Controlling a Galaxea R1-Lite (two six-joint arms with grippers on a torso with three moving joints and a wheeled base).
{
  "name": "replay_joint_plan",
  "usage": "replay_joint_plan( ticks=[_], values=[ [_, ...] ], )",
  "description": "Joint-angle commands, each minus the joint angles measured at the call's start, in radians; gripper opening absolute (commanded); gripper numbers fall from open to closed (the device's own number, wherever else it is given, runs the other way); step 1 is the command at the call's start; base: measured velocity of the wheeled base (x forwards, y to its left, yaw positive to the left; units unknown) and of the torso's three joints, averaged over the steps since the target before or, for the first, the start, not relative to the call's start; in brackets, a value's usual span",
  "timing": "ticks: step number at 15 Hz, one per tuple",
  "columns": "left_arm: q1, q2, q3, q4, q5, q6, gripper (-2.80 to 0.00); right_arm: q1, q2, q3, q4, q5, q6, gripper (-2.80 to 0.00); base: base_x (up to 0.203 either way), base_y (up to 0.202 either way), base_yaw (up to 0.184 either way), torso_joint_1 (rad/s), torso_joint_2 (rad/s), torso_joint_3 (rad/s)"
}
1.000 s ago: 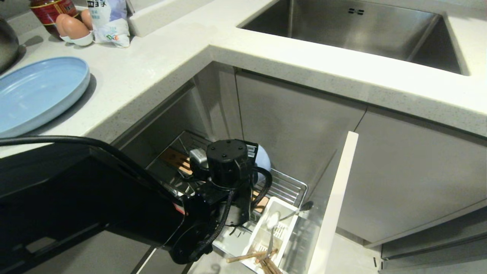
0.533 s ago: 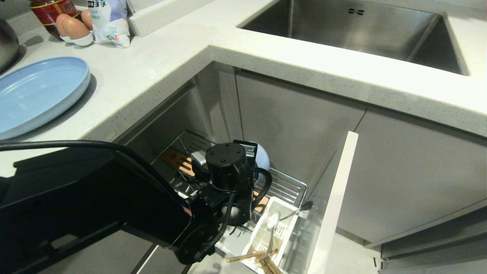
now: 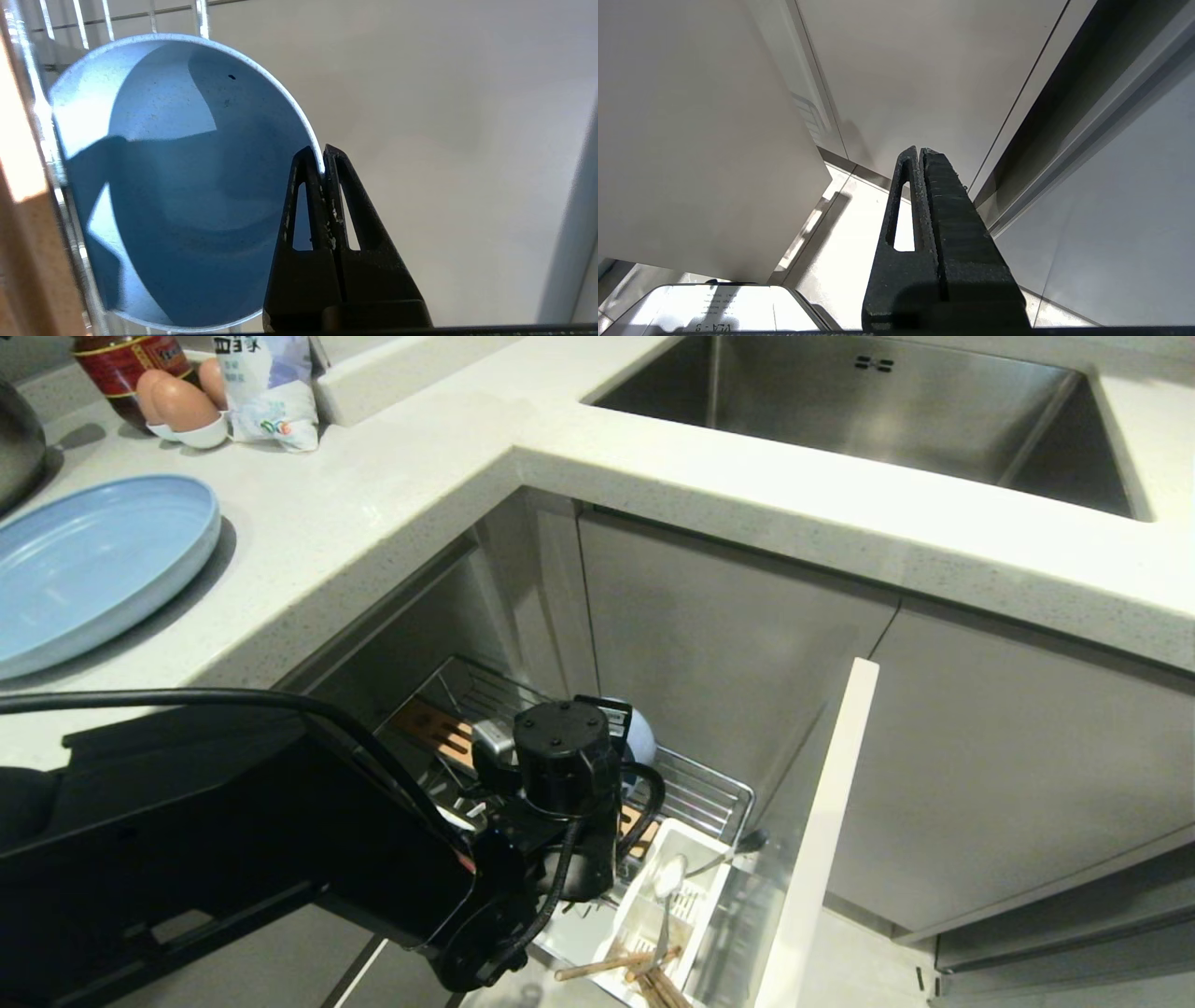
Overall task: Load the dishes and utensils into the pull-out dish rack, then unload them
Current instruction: Pick up the bowl and place it in the cupboard, then pick up the plate and place it in the cupboard
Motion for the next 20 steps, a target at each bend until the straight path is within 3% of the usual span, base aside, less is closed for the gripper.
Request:
replay_joint_plan(
  ticks=[1, 5, 6, 13, 17, 18, 20],
  values=[
    [-0.002, -0.001, 0.002, -0.007, 0.004, -0.008, -2.80, 0.000, 0.000, 0.000, 0.000, 0.001, 0.000, -2.80, 0.000, 0.000, 0.000, 0.000, 0.00, 0.000],
    [-0.006, -0.007, 0.004, -0.004, 0.004, -0.004, -2.80, 0.000, 0.000, 0.000, 0.000, 0.001, 0.000, -2.80, 0.000, 0.000, 0.000, 0.000, 0.00, 0.000],
    [-0.007, -0.007, 0.004, 0.009, 0.008, -0.003, 0.00, 0.000, 0.000, 0.000, 0.000, 0.000, 0.000, -2.80, 0.000, 0.000, 0.000, 0.000, 0.00, 0.000],
    [-0.051, -0.080, 0.013, 0.176, 0.075, -0.006, 0.00, 0.000, 0.000, 0.000, 0.000, 0.001, 0.000, -2.80, 0.000, 0.000, 0.000, 0.000, 0.00, 0.000],
    [-0.083, -0.171, 0.001, 0.375, 0.115, -0.022, 0.00, 0.000, 0.000, 0.000, 0.000, 0.001, 0.000, -2.80, 0.000, 0.000, 0.000, 0.000, 0.00, 0.000],
    [-0.090, -0.199, -0.011, 0.433, 0.132, -0.035, -2.80, 0.000, 0.000, 0.000, 0.000, 0.001, 0.000, -2.80, 0.000, 0.000, 0.000, 0.000, 0.00, 0.000],
    [-0.112, -0.267, -0.047, 0.601, 0.142, -0.039, -2.80, 0.000, 0.000, 0.000, 0.000, 0.001, 0.000, -2.80, 0.000, 0.000, 0.000, 0.000, 0.00, 0.000]
  ],
)
